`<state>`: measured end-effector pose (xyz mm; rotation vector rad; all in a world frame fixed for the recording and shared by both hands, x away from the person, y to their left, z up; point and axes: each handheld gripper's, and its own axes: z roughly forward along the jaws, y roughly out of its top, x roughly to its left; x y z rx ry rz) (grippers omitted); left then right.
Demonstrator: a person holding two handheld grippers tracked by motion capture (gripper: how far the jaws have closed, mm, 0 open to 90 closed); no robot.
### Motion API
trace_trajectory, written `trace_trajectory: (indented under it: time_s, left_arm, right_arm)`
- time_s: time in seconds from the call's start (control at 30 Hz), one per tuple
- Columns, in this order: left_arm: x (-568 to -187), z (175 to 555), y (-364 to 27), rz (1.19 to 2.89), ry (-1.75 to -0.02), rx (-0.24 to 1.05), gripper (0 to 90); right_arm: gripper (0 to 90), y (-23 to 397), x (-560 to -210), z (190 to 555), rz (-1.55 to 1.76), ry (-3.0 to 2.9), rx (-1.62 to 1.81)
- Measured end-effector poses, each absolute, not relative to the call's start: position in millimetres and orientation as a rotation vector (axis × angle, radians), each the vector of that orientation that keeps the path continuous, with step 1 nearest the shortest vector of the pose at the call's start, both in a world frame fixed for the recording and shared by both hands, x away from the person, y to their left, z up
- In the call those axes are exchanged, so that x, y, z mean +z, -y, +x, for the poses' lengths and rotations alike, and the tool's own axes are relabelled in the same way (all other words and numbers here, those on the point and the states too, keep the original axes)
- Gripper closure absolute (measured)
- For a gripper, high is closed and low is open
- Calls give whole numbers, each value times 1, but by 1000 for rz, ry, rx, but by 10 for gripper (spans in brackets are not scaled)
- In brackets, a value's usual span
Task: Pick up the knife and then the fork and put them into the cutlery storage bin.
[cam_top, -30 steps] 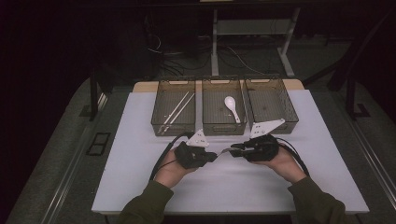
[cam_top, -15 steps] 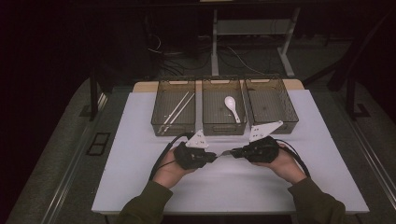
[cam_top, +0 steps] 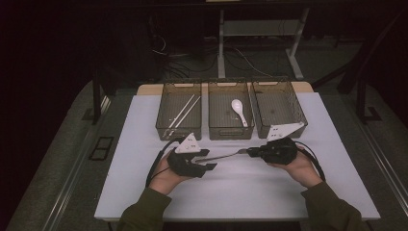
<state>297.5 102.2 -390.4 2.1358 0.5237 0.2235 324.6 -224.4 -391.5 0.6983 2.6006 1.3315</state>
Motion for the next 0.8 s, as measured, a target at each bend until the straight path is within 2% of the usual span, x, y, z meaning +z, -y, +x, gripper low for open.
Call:
trace_trajectory:
  time_s: [0.27,0.53,0.8]
  left_arm:
    - [-392,291,-123,2089,-568,236,327]
    - [-402,281,-143,2057,-607,255,188]
    - [-418,270,-157,2033,-653,275,107]
  right_arm:
    - [878,251,-385,327,787,-2522,1319]
    - [877,274,-377,330,883,-2437,1329]
    - [878,295,-366,337,980,-2331,1329]
